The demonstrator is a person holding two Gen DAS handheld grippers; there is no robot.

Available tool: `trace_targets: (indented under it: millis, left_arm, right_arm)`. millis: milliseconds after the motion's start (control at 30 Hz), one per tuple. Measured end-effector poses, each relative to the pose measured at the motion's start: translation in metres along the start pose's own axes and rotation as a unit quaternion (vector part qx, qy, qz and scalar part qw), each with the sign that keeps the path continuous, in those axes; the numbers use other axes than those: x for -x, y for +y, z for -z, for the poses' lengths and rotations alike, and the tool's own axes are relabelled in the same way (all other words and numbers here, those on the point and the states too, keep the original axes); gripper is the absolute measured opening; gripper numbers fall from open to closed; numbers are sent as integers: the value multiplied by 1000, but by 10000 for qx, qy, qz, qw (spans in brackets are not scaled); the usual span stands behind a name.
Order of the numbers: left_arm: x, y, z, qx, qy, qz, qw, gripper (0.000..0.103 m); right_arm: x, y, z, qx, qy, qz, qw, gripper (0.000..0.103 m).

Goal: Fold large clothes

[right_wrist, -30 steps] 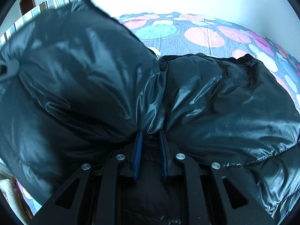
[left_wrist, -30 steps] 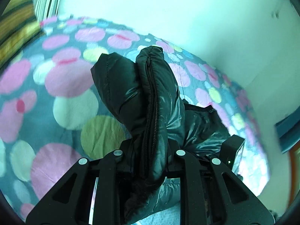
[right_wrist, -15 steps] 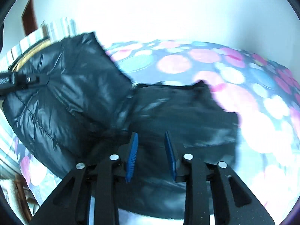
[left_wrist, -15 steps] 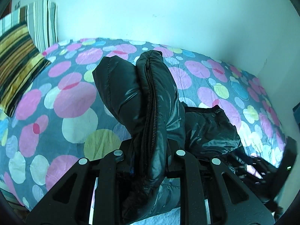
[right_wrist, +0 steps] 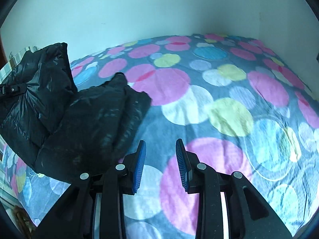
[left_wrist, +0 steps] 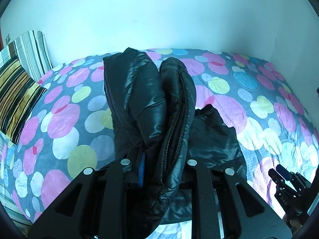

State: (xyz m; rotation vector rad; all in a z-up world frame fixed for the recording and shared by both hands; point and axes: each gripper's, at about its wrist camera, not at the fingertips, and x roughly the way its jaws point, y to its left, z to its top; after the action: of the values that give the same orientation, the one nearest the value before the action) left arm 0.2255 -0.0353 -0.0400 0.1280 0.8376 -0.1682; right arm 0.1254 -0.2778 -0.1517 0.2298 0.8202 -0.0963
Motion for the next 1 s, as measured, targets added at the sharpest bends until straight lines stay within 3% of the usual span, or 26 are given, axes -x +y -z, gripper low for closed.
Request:
trace_targets:
  millis: [333,800,900,1000]
  left_arm:
    - [-34,-94,27,-624,166,-512,9966,20]
    - [-56,-138,46,-1008,121,-1014,9896,20]
    - [-60,-143,48,-1080,113,-1069,9883,20]
    - [-64,-149,52,-1161,98,-1133,9867,20]
  right_arm:
    - [6,-44,18,-277,67,189,9994,32]
    - [-7,-74,30,-242,292,805,9960,32]
    - [-8,-76,32,-198,282,940,9950,48]
    - [-7,-78,32,-141,269,1056,9940,49]
